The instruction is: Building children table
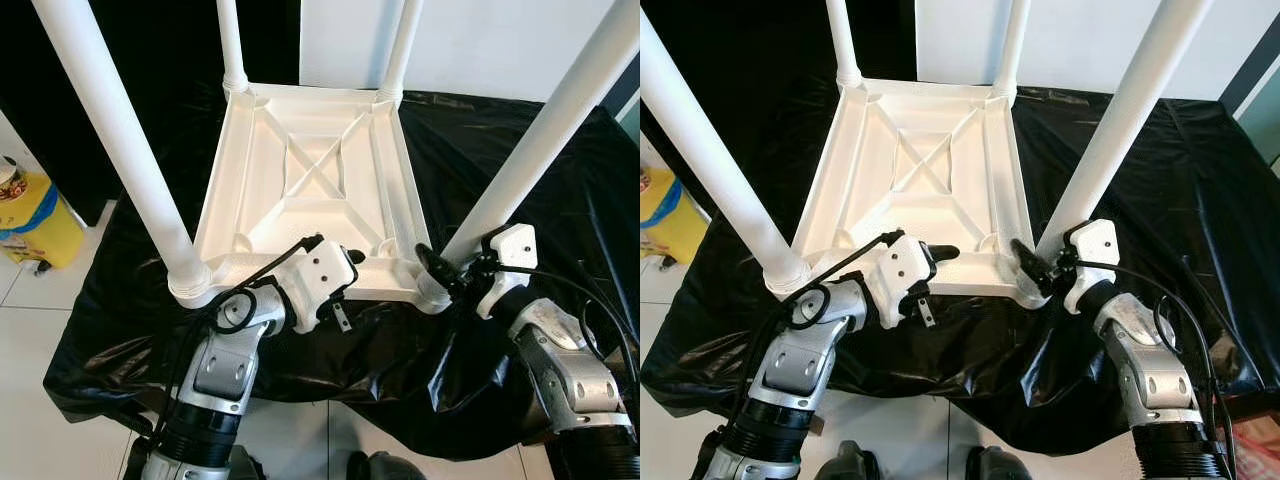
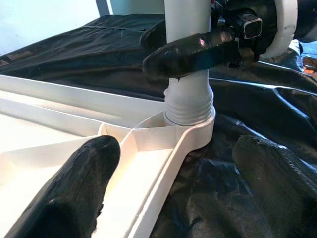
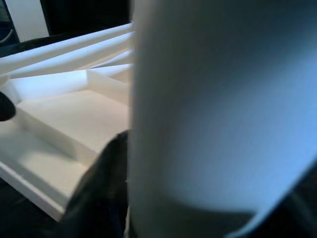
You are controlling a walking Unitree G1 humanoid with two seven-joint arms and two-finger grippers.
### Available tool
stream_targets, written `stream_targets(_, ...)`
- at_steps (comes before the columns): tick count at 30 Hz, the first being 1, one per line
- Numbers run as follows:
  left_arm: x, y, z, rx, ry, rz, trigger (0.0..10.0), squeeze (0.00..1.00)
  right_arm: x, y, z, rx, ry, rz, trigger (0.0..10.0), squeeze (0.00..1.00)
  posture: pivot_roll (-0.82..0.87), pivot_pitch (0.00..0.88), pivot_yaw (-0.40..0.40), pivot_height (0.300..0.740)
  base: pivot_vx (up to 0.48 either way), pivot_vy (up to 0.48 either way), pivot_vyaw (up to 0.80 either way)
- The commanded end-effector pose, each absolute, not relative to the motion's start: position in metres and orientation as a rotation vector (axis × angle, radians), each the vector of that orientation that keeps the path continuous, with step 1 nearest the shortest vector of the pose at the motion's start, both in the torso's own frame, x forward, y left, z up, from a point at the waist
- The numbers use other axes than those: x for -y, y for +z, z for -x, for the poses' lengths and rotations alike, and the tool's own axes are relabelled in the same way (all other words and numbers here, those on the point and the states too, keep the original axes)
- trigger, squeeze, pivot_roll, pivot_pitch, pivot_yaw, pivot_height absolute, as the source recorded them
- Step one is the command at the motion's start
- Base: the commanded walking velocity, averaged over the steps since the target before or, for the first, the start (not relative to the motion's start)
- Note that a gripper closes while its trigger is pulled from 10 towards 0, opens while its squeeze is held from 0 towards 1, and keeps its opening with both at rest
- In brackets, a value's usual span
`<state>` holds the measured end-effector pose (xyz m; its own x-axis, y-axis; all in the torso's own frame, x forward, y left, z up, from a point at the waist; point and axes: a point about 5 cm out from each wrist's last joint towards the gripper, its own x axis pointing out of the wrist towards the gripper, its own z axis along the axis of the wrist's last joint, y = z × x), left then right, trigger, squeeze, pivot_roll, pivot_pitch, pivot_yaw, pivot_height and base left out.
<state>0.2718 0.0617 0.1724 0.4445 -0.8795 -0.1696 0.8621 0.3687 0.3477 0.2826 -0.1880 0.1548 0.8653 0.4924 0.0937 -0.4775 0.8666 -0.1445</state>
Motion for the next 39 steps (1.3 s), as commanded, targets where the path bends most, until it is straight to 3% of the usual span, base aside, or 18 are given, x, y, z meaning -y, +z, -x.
stream_targets(1, -0.063, 0.173, -0.274, 0.066, -0.998, -0.413, 10.0, 0.00, 0.190, 0.145, -0.281, 0.085, 0.529, 0.134, 0.0, 0.00, 0.03, 0.058, -0.099, 0.740, 0.000, 0.000, 0.00)
stream_targets(4, -0.064, 0.173, -0.273, 0.064, -0.994, -0.414, 10.0, 0.00, 0.192, 0.142, -0.282, 0.080, 0.530, 0.133, 0.0, 0.00, 0.03, 0.058, -0.099, 0.740, 0.000, 0.000, 0.00)
stream_targets(5, -0.064, 0.173, -0.273, 0.063, -0.991, -0.414, 10.0, 0.00, 0.193, 0.140, -0.283, 0.073, 0.514, 0.130, 10.0, 0.00, 0.03, 0.053, -0.103, 0.740, 0.000, 0.000, 0.00)
stream_targets(15, -0.062, 0.172, -0.273, 0.064, -0.981, -0.406, 10.0, 0.00, 0.190, 0.141, -0.286, 0.081, 0.404, 0.065, 10.0, 0.00, 0.03, 0.043, -0.108, 0.740, 0.000, 0.000, 0.00)
stream_targets(39, -0.061, 0.173, -0.271, 0.077, -0.944, -0.394, 10.0, 0.00, 0.154, 0.136, -0.283, 0.081, 0.054, -0.043, 10.0, 0.00, 0.08, 0.032, -0.160, 0.740, 0.000, 0.000, 0.00)
